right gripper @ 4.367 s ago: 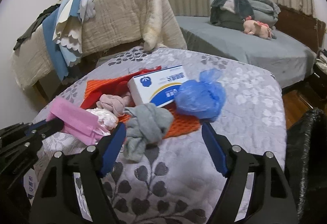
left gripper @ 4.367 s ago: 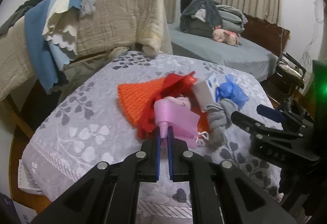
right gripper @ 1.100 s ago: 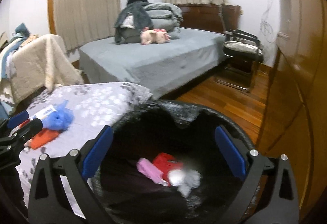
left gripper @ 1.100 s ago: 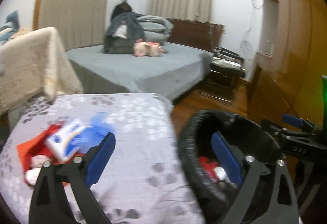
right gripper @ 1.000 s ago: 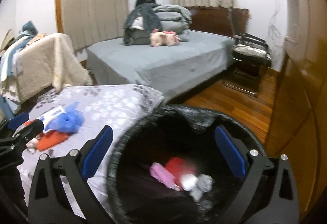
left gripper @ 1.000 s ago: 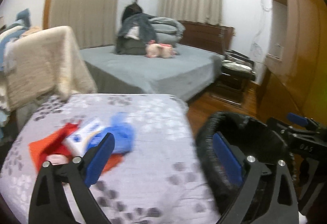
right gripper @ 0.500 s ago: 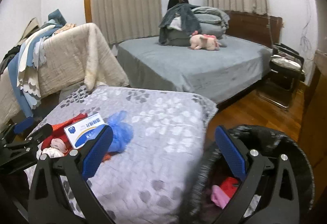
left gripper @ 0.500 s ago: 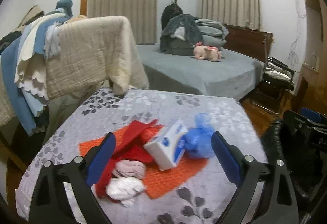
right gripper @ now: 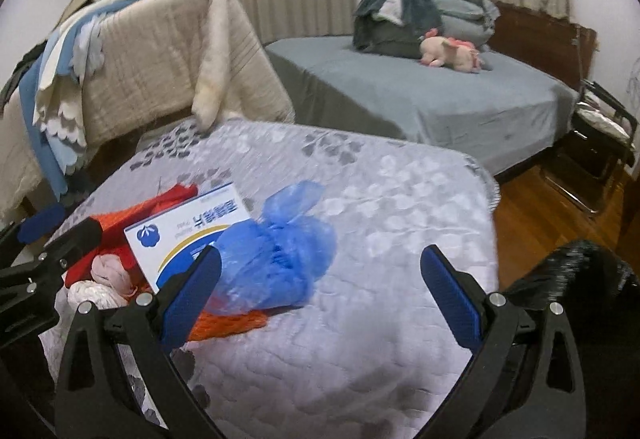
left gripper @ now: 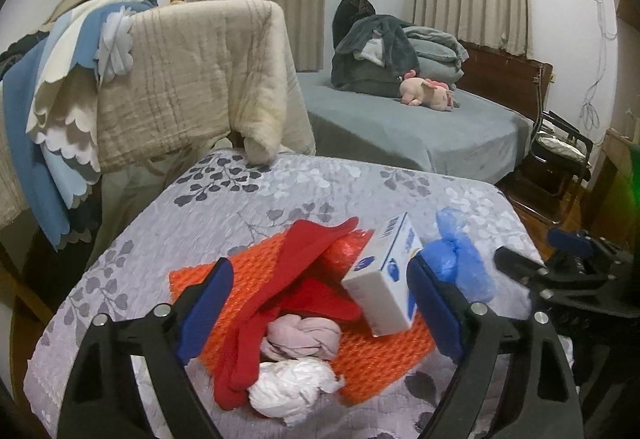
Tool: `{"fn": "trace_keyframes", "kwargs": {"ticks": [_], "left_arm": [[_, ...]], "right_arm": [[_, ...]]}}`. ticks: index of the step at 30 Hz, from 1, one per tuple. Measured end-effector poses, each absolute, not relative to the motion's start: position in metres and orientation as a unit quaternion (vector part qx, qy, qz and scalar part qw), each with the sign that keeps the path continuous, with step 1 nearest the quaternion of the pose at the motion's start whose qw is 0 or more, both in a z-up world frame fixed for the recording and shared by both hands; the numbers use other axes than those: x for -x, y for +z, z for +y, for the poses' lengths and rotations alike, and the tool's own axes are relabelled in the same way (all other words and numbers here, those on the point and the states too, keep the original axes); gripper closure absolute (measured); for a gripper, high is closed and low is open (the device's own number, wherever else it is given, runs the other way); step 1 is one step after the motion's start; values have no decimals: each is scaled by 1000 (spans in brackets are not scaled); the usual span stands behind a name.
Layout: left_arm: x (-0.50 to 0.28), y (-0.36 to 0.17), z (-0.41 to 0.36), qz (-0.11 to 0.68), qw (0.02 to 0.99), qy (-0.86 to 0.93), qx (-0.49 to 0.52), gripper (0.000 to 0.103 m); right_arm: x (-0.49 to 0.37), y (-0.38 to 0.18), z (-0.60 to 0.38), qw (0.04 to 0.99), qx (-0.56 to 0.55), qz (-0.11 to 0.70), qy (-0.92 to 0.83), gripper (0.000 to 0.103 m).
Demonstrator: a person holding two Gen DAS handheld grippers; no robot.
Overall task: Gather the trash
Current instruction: 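Grasp the blue plastic bag with the right gripper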
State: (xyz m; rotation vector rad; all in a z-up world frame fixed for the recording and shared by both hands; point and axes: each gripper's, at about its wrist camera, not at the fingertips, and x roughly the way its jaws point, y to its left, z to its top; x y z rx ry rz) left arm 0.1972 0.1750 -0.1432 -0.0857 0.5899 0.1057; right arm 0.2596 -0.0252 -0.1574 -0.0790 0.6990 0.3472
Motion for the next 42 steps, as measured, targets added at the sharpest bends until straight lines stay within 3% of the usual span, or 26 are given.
{"fn": "trace_keyframes", "kwargs": {"ticks": [15,16,18,26,42], "left_arm": [[-207,-153,187,298,952,44,59,18],[-207,-153,187,298,952,43,60,18],[-207,-153,186,297,952,39,61,20],[-210,-152,172,301,952,16,61,26],[-226,-171,152,336,940,-5,65,43]], "right_arm": [[-280,-190,10,904,61,376,196,7],[-280,-191,10,903,61,377,198,9],[-283,-194,12,898,61,385,207,34],[-280,-192,4,894,47,387,222,49],[-270,-181,-44,907,35,375,188,53]]}}
